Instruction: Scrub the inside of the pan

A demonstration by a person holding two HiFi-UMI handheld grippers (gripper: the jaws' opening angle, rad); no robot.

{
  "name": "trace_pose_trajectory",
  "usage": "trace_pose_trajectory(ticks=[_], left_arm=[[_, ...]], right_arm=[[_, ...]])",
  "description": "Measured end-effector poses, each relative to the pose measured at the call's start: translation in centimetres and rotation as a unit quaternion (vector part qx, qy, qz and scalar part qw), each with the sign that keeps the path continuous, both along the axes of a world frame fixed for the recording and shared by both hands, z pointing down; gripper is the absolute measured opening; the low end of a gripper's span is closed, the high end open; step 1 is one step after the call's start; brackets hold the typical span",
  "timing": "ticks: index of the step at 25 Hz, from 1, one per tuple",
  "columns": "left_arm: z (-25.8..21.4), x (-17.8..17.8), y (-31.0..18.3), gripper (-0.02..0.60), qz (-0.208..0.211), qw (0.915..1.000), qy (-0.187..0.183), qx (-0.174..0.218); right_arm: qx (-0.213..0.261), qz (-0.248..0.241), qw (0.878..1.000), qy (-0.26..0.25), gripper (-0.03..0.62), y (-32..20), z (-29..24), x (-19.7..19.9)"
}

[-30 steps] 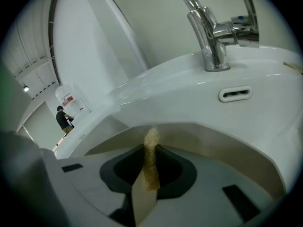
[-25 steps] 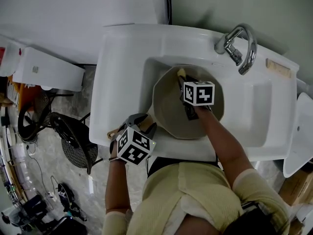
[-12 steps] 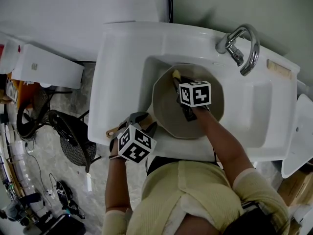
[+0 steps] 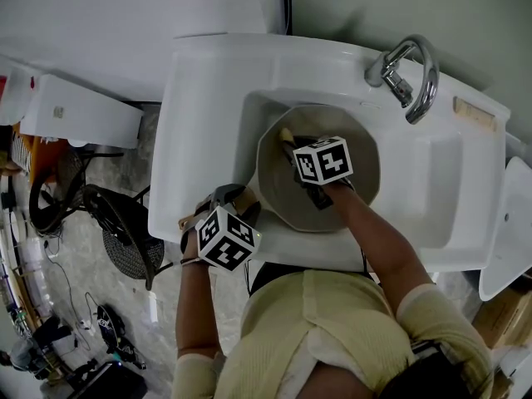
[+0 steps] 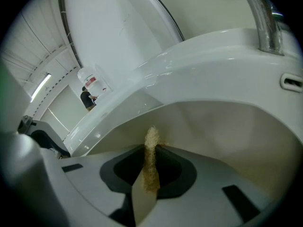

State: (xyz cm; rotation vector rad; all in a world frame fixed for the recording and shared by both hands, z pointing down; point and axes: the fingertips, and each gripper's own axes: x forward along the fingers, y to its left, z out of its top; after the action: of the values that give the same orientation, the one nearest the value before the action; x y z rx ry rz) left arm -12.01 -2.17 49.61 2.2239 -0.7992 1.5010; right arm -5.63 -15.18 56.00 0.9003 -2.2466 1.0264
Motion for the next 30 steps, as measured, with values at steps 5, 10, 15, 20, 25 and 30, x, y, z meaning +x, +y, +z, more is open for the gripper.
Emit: trace_pose_trajectory(ticks=[5, 10, 15, 20, 25, 30], left_arm=[[0.1, 0.2, 0.3, 0.222, 0.022, 0.9997, -0.005, -0.011], [0.2, 0.2, 0.4, 0.230, 0.038, 0.9989, -0.010, -0.027], [0.2, 0.4, 0.7, 0.252, 0.047, 0.9981, -0.004, -0.039], [0.4, 0.5, 0.6, 0.255, 0.046, 0.9984, -0.012, -0.032], [0.4, 0.4, 0.7, 0.256, 0.044, 0.9986, -0.014, -0.027], [0.5, 0.5, 0.7, 0.258, 0.043, 0.9986, -0.020, -0.022]], right_arm=[[-0.010, -0.025, 1.000, -0.008, 0.080, 1.0, 0.1, -0.6], [-0.019, -0.050, 0.999, -0.012, 0.080, 2.1, 0.2, -1.2], [-0.028, -0.071, 0.997, -0.007, 0.080, 3.2, 0.2, -1.5], [-0.035, -0.097, 0.994, -0.017, 0.080, 4.5, 0.0, -2.0], [-0.045, -0.136, 0.989, -0.033, 0.080, 6.5, -0.5, -2.7], [-0.056, -0.175, 0.982, -0.040, 0.080, 8.4, -1.0, -2.9]])
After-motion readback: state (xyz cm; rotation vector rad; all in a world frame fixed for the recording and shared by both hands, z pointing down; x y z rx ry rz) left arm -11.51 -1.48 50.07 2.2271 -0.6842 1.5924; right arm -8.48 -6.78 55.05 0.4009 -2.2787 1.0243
